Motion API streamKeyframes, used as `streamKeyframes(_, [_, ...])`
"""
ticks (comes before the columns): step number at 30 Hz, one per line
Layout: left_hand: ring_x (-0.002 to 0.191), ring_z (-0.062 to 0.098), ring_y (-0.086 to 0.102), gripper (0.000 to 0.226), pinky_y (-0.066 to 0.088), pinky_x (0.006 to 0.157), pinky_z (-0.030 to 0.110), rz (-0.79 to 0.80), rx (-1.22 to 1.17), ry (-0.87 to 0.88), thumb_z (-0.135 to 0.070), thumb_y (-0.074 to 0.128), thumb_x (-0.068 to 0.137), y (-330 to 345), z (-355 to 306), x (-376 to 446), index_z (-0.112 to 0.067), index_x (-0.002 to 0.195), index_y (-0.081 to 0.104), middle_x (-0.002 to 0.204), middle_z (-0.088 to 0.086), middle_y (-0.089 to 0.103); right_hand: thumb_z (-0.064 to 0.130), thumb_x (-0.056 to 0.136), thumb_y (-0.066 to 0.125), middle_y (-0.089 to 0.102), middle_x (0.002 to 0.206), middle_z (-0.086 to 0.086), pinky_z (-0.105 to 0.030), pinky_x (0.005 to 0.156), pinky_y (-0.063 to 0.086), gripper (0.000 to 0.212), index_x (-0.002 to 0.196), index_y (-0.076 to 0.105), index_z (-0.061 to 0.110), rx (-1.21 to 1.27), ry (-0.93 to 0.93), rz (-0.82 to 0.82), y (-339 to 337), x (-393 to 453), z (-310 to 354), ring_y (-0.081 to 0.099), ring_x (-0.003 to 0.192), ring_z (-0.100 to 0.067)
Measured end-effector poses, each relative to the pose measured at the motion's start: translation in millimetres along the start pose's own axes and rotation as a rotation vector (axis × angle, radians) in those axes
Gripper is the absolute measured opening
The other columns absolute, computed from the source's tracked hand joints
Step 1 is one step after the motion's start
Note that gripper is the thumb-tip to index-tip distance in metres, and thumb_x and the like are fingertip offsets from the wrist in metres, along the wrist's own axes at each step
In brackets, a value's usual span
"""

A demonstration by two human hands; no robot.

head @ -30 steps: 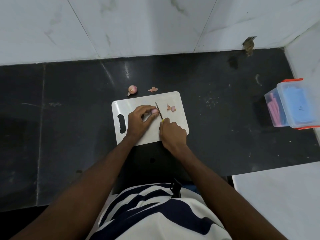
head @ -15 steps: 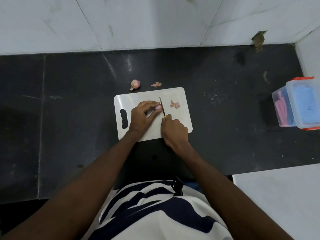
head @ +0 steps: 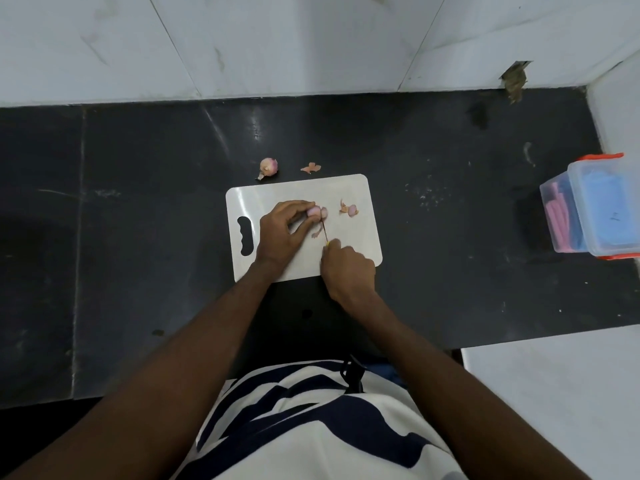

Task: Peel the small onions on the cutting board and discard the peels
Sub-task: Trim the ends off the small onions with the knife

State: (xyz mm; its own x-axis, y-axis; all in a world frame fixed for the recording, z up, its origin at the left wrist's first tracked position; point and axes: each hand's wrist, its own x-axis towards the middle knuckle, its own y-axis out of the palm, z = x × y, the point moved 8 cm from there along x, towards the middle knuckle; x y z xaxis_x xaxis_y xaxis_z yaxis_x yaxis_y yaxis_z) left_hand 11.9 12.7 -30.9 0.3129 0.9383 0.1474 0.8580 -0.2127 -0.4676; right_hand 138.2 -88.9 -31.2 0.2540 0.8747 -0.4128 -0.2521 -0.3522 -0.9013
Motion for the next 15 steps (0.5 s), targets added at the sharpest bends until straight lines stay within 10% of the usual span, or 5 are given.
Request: streamKeyframes(15, [0.100,0.010,0.061,0.041,0.054,0.082,0.020,0.188,0.231,0.090,-0.032,0.091,0.088,-5.3,-5.0,5.8,-0.019,0.125,0.081,0.113,-0.001,0.067,0.018,0.107,0.043,0.073,0.101,-0.006,-0.036,0.066,0.037,0.013,0.106,0.056,0.014,0.036,0.060,0.022,-1.1,-2.1,1.9,0.073,0.089,-0.032])
